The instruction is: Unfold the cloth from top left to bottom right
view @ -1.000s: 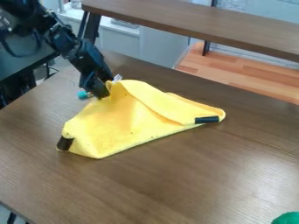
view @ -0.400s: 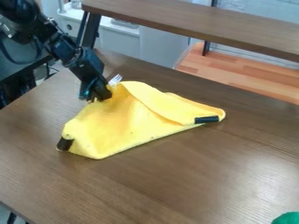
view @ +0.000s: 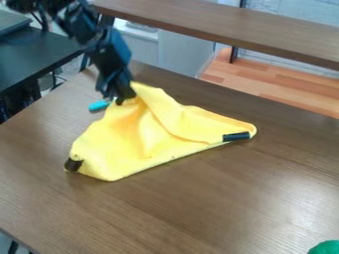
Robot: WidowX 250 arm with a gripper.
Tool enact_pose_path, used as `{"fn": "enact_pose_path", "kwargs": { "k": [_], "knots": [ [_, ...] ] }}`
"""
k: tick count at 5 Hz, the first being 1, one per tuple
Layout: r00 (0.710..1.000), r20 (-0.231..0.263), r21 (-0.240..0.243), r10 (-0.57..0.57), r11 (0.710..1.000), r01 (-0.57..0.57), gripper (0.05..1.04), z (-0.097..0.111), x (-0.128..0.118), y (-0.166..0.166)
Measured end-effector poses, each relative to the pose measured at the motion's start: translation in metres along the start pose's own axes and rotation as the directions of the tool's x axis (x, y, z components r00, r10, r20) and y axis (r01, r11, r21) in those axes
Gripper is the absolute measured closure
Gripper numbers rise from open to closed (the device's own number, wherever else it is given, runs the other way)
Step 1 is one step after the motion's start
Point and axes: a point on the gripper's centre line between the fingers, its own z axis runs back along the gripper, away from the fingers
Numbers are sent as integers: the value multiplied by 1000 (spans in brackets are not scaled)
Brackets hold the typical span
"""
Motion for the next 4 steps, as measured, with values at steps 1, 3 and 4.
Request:
{"fn": "enact_pose_path", "kwargs": {
  "k": [1, 3, 4],
  "knots": [
    [999, -30, -2, 10, 1000, -10, 1028, 13, 20, -12],
    [990, -130, -61, 57, 996, -66, 1028, 16, 54, -56],
    [988, -125, -99, 88, 990, -101, 1028, 18, 72, -80]
  ]
}}
